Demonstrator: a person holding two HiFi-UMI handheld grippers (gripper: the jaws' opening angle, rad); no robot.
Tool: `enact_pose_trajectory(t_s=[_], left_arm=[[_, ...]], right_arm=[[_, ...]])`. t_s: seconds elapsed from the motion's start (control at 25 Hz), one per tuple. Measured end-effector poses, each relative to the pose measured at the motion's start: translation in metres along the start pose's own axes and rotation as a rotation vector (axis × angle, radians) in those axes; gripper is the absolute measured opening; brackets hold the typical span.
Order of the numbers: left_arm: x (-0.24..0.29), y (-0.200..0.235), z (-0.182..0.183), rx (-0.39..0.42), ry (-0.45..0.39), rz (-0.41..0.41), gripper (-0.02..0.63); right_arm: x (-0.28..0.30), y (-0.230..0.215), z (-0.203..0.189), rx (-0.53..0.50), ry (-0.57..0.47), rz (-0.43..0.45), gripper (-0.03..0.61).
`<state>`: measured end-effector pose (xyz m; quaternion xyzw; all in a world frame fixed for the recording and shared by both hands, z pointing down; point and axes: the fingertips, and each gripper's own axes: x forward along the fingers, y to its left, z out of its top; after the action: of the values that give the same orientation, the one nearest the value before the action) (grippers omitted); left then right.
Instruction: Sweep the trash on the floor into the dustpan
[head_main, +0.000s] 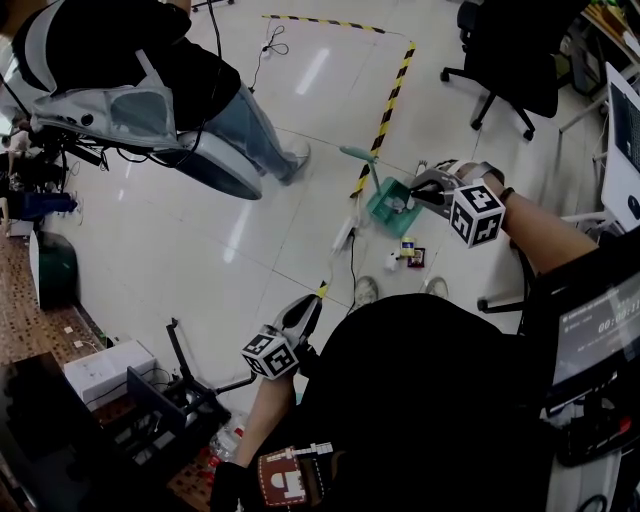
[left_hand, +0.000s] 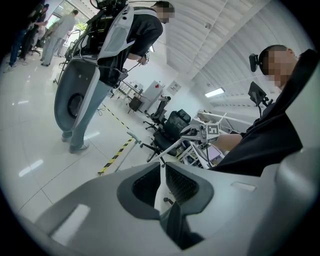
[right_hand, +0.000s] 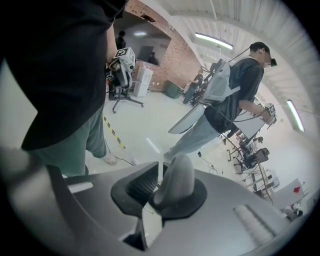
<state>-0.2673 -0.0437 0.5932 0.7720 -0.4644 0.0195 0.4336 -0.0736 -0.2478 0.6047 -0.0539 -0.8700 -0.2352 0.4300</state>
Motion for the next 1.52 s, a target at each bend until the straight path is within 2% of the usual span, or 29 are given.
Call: enact_pose_trajectory(t_s=[0.24, 0.44, 0.6, 0.8, 0.92, 1.04, 1.2, 1.32, 1.52], left_arm=[[0.010, 0.002, 0.003, 0.012, -0.002, -0.024, 0.035], [0.028, 0.006, 0.018, 0.035, 0.025, -0.086, 0.035], [0.033, 0.012, 0.032, 0.101, 0.096, -0.204, 0.035], [0.051, 0.002, 0.037, 0.191, 0.212, -0.382, 0.035], [0.062, -0.015, 0.034, 0.261, 0.262, -0.477, 0.034], [0.066, -0.041, 0.029, 0.305, 0.269, -0.533, 0.034], [0.054, -0.089, 0.006, 0.364, 0.277, -0.584, 0.034], [0.033, -0.120, -0.027, 0.395, 0.273, -0.586, 0.034], [-0.019, -0.186, -0.126, 0.353, 0.247, -0.565, 0.034]], right_arm=[[-0.012, 0.006, -0.016, 0.082, 0.041, 0.024, 0.023], [-0.039, 0.013, -0.041, 0.262, 0.099, -0.027, 0.023], [-0.072, 0.032, -0.041, 0.455, 0.171, -0.127, 0.024], [-0.119, 0.079, -0.037, 0.662, 0.270, -0.254, 0.025], [-0.152, 0.120, -0.028, 0.760, 0.323, -0.327, 0.025], [-0.178, 0.164, -0.016, 0.824, 0.344, -0.375, 0.025], [-0.212, 0.223, -0.005, 0.876, 0.339, -0.434, 0.025], [-0.232, 0.277, 0.008, 0.874, 0.315, -0.457, 0.025], [-0.262, 0.373, 0.026, 0.843, 0.248, -0.464, 0.025]])
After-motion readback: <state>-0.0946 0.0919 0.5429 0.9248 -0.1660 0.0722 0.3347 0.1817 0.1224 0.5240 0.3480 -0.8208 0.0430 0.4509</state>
